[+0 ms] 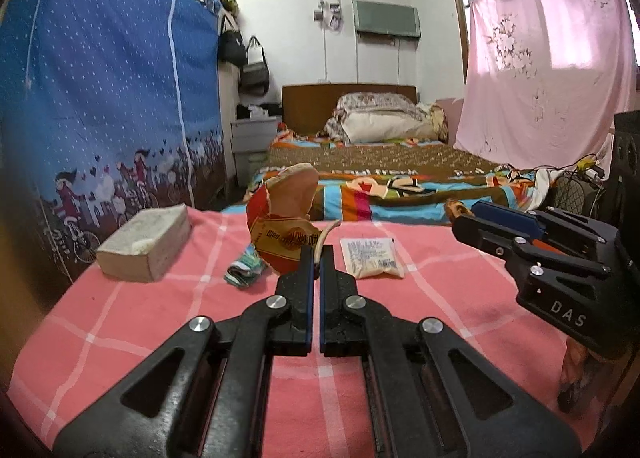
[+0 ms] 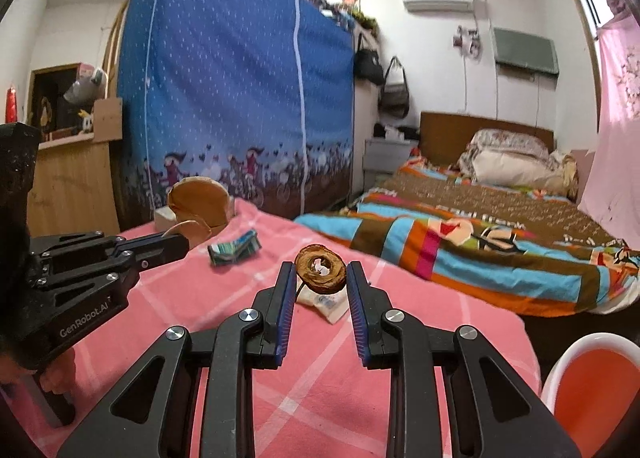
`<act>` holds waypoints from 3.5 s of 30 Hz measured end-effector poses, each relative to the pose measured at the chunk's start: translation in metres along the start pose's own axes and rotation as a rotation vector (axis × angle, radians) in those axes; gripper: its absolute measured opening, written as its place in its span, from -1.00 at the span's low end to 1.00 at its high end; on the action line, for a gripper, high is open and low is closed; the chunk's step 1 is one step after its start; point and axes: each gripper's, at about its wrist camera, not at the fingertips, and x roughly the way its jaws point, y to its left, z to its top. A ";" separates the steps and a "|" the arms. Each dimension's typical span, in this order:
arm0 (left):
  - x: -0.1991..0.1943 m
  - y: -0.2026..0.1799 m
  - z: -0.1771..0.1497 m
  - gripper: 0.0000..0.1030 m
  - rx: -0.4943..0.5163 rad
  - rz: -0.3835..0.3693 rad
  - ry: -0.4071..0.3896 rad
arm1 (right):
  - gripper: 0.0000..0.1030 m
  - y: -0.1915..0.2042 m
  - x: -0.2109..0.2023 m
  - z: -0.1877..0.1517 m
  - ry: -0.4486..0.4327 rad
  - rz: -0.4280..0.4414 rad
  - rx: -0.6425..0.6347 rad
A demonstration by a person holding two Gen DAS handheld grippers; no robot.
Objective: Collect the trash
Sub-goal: 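Carry the nut shell and orange peel in both tools over the orange bucket, then open both tools to drop the shell and peel into the bucket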
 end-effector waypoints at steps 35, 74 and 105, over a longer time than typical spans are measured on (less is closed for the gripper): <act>-0.036 -0.104 0.040 -0.90 0.108 -0.136 -0.240 | -0.54 -0.070 -0.100 0.006 -0.252 -0.204 0.101; 0.037 -0.249 0.036 -0.90 -0.014 -0.632 0.331 | -0.52 -0.178 -0.165 -0.045 -0.077 -0.476 0.357; 0.051 -0.257 0.038 -0.56 -0.098 -0.643 0.404 | -0.18 -0.204 -0.168 -0.060 0.000 -0.502 0.485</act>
